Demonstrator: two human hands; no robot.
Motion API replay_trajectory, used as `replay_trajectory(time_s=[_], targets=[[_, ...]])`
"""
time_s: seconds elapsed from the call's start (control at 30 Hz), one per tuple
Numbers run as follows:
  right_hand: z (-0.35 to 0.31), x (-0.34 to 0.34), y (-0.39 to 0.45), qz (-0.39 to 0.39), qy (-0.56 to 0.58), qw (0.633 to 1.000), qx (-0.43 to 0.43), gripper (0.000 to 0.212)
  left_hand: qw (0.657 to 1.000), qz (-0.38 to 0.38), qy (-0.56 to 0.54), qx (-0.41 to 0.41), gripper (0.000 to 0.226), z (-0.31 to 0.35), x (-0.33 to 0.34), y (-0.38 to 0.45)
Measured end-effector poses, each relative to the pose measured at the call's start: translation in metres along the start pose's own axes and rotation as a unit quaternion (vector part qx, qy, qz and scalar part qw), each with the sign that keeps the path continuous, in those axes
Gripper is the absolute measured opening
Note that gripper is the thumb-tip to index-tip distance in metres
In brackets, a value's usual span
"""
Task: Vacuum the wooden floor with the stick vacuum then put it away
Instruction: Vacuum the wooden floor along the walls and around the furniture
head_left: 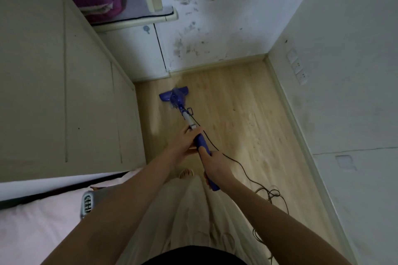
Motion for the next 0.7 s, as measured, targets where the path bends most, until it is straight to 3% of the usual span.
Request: replay_trajectory(time_s=[0.23, 0.7], targets=[[-0.049, 0.016, 0.035, 0.014, 0.001, 1.0, -0.008, 0.039, 0.998, 0.049, -0.032, 0.016, 0.055, 0.035, -0.026, 0.032], [-0.082, 0.012, 0.062, -0.014, 0.009, 0.999, 0.03, 0.044, 0.999, 0.033, -0.023, 0.012, 0.059, 0.063, -0.043, 0.073]])
Point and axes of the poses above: each hand's wrist, its own y-axis towards the middle knuckle, its own x-axis out of the palm, z = x × y, the point moved 2 cm from there along y, towards the middle knuckle, and after that the axes turned 5 degrees about x, right-handed, at the moved point
